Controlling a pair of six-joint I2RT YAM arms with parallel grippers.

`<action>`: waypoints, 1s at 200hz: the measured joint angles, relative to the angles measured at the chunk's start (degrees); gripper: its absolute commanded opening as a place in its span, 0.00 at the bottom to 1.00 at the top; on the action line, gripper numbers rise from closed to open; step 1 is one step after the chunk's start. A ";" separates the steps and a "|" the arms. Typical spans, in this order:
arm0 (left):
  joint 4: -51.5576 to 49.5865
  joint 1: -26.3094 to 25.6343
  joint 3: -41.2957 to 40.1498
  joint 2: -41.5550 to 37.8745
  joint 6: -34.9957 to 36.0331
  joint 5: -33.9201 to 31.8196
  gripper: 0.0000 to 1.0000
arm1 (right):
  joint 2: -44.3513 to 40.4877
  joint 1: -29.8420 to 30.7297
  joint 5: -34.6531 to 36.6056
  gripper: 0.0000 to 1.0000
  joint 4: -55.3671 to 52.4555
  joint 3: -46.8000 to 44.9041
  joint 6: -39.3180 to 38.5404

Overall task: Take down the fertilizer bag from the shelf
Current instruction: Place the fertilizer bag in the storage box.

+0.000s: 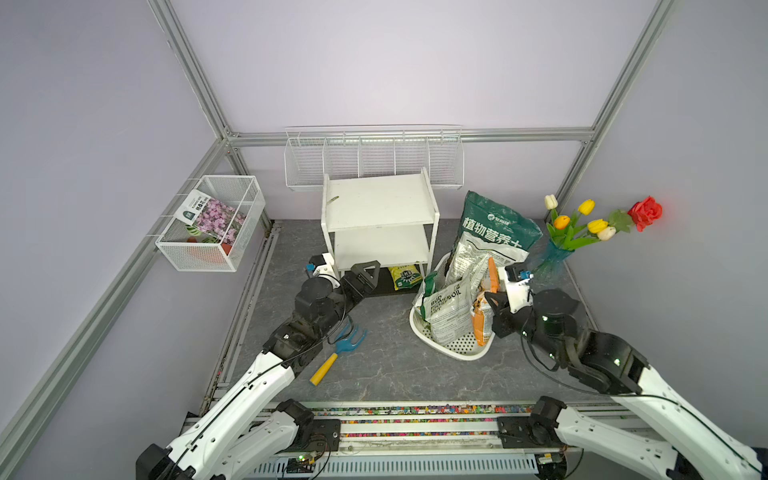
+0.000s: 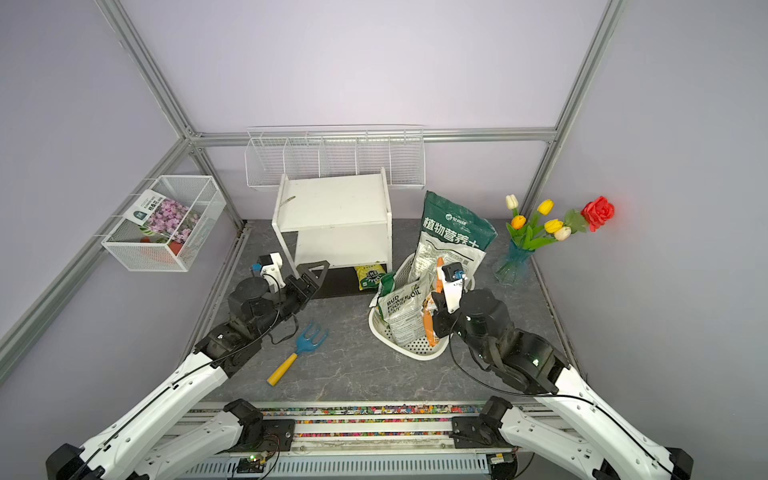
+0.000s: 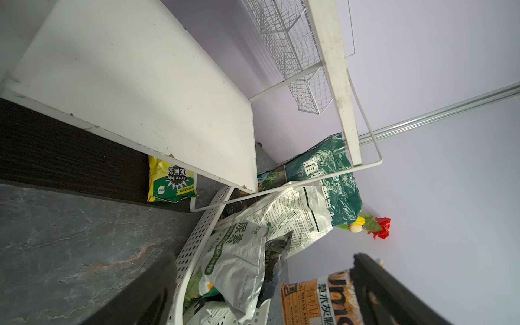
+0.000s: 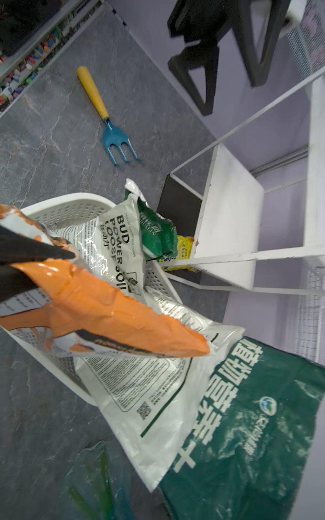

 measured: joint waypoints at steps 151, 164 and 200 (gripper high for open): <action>-0.11 0.00 0.00 -0.24 0.00 -0.81 1.00 | 6.40 -5.49 7.02 0.00 3.45 -13.42 11.76; -0.20 0.00 0.00 -0.24 0.00 -0.83 1.00 | 6.95 -7.21 6.56 0.00 4.63 -14.10 12.59; -0.33 0.00 0.00 -0.24 0.22 -0.87 1.00 | 7.63 -9.75 5.03 0.00 8.44 -16.00 14.53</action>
